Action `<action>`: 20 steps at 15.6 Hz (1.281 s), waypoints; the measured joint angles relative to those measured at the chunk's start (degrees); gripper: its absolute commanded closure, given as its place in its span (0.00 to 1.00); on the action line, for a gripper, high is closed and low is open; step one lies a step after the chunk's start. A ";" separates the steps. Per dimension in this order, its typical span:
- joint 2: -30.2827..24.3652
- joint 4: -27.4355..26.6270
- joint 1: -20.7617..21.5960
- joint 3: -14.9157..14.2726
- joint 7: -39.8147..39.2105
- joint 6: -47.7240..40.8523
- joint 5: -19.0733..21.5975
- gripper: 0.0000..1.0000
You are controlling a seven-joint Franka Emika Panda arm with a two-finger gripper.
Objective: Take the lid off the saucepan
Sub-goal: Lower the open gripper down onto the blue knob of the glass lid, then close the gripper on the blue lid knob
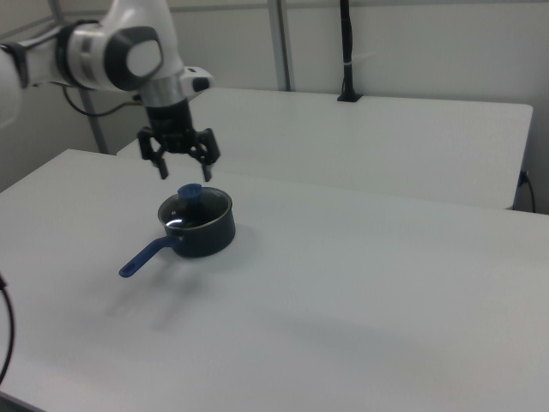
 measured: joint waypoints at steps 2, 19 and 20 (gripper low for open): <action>4.03 2.21 0.14 0.29 -2.80 5.11 0.05 0.00; 14.46 3.80 6.40 0.90 -16.14 17.92 0.04 0.12; 14.91 3.82 6.66 0.90 -16.14 18.15 0.04 0.17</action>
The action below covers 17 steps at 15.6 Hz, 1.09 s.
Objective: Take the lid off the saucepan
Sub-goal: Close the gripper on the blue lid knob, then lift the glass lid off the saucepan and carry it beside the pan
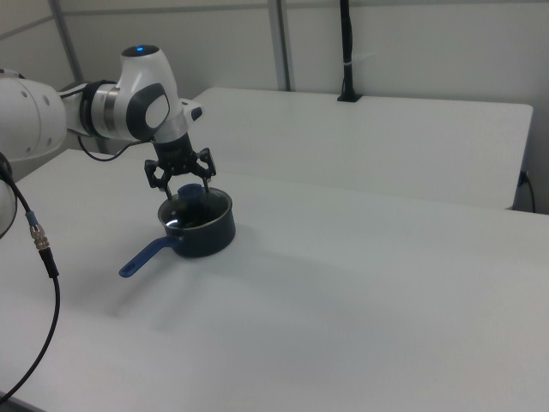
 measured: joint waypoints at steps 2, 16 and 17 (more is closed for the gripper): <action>0.56 0.11 0.37 0.00 0.00 0.20 0.00 0.22; -0.05 1.52 -0.04 -0.41 0.42 0.44 0.00 0.55; -0.79 1.68 -0.28 -0.71 1.22 0.27 0.00 0.55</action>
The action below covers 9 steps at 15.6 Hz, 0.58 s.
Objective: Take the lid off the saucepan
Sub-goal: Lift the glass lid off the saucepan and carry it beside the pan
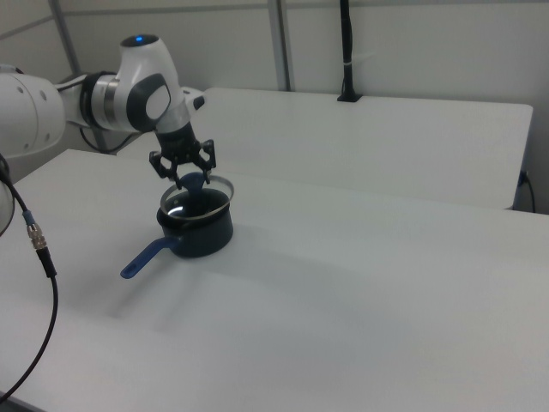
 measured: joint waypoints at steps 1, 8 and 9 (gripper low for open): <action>-0.86 0.02 -0.62 -0.20 1.07 -0.83 0.00 0.55; -8.25 -7.86 -10.95 -0.61 1.95 -5.30 -0.03 0.55; -9.18 -9.77 -12.52 -0.64 1.94 -5.29 -0.18 0.55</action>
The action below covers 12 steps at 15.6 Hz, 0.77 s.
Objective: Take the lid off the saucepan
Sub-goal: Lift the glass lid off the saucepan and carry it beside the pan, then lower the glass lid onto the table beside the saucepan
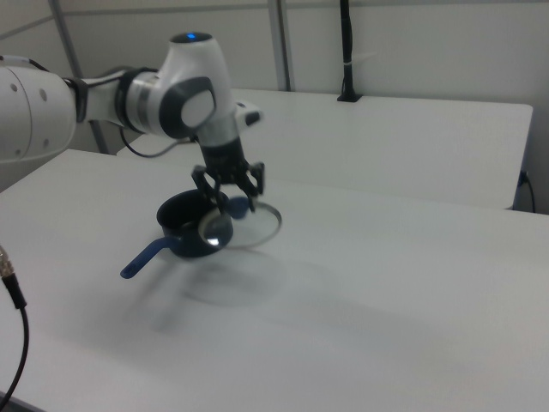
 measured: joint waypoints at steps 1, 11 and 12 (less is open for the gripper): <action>-0.53 -1.66 -1.32 -0.01 0.00 0.02 -0.36 0.55; 4.31 -13.15 -4.82 -0.02 0.01 20.79 -2.14 0.00; 4.42 -13.08 -4.88 -0.01 0.04 21.06 -2.14 0.00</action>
